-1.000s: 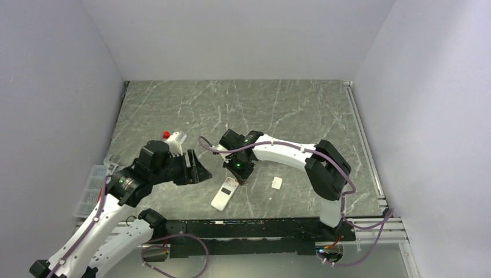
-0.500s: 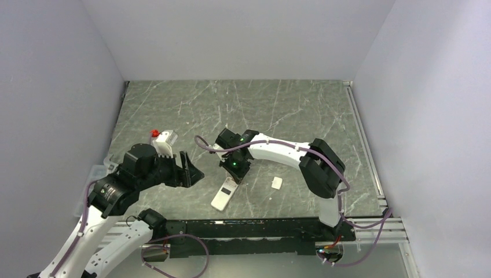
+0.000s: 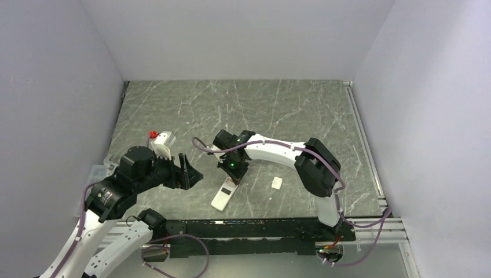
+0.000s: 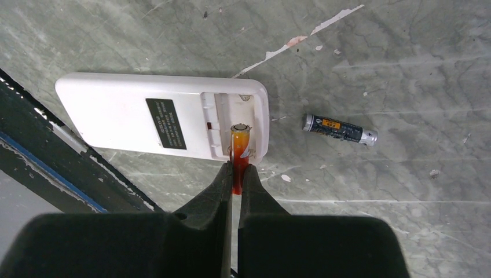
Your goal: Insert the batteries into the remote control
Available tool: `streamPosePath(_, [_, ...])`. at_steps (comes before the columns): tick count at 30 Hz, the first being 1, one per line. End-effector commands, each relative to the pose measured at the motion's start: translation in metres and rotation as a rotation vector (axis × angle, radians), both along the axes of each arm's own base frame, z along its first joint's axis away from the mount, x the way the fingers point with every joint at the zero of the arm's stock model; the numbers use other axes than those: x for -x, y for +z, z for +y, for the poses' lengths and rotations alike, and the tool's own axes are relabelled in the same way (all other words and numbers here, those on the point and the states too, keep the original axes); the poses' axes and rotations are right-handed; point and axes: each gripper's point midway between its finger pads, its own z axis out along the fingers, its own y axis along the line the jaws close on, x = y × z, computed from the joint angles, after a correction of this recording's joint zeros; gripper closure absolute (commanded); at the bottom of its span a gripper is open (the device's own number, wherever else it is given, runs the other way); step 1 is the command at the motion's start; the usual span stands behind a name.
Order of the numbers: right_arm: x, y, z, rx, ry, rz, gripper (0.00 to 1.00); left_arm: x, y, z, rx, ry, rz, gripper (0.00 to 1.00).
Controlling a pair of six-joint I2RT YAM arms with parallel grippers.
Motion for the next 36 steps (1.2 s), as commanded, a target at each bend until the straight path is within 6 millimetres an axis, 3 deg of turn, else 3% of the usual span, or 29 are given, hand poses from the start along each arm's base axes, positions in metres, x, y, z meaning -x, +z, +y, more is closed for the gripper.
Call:
streamPosePath(1, [-0.0038, 0.0083, 0.0076, -0.010, -0.004, -0.013, 1.00, -0.0050, 0.0051, -0.0008, 0.006, 0.001, -0.043, 0.12])
streamPosePath(18, [-0.0083, 0.0019, 0.0048, 0.027, -0.014, -0.027, 0.99, -0.0044, 0.0048, -0.0001, 0.007, 0.003, -0.044, 0.11])
streamPosePath(36, [-0.0132, 0.0076, 0.0064, 0.015, -0.033, -0.056, 0.95, -0.0040, 0.0047, -0.0004, 0.008, 0.000, -0.045, 0.11])
